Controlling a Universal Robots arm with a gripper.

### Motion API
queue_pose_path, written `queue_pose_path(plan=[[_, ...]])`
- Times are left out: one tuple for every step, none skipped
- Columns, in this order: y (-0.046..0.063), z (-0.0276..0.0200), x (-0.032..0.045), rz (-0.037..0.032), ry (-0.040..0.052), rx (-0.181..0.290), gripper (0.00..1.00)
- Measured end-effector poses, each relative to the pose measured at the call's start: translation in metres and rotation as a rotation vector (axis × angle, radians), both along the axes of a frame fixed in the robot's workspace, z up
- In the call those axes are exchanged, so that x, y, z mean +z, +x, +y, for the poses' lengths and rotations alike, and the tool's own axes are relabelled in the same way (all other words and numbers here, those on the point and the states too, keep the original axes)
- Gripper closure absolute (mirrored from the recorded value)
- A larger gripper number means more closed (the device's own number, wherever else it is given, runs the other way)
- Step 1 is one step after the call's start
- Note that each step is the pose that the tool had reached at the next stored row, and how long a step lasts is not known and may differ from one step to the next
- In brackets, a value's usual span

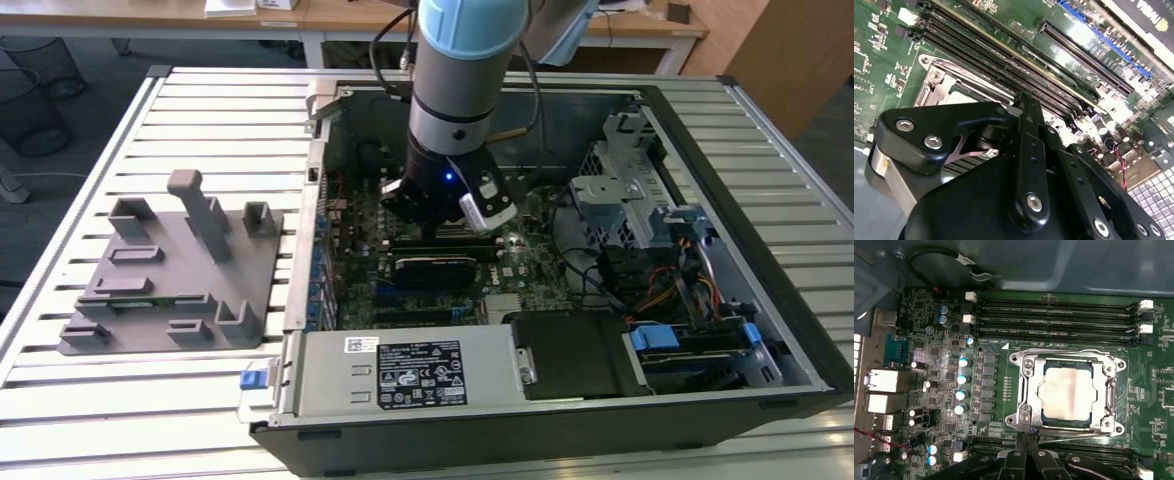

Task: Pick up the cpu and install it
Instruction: 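Install the second cpu locking lever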

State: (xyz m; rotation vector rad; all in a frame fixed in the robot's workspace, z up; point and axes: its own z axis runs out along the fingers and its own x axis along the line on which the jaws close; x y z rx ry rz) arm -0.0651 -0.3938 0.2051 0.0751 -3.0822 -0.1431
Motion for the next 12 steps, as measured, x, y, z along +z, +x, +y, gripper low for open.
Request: queue_pose_path(plan=[[0.0,-0.0011,-0.0002,0.0,0.003,0.0,0.89],[-0.001,-0.0023,-0.0003,0.0,0.0069,0.0,0.89],[-0.001,-0.0037,-0.0003,0.0,0.0107,0.0,0.89],[-0.002,-0.005,-0.0004,0.0,0.0145,0.0,0.89],[-0.002,-0.0065,-0.0004,0.0,0.0233,0.0,0.89],[-0.002,-0.0078,-0.0004,0.0,0.0354,0.0,0.89],[-0.002,-0.0089,-0.0005,0.0,0.0455,0.0,0.89],[-0.002,-0.0102,-0.0006,0.0,0.0551,0.0,0.89],[-0.002,-0.0113,-0.0006,0.0,0.0633,0.0,0.89],[-0.002,-0.0124,-0.0007,0.0,0.0711,0.0,0.89],[-0.002,-0.0135,-0.0007,0.0,0.0787,0.0,0.89],[-0.003,-0.0145,-0.0008,0.0,0.0855,0.0,0.89]])
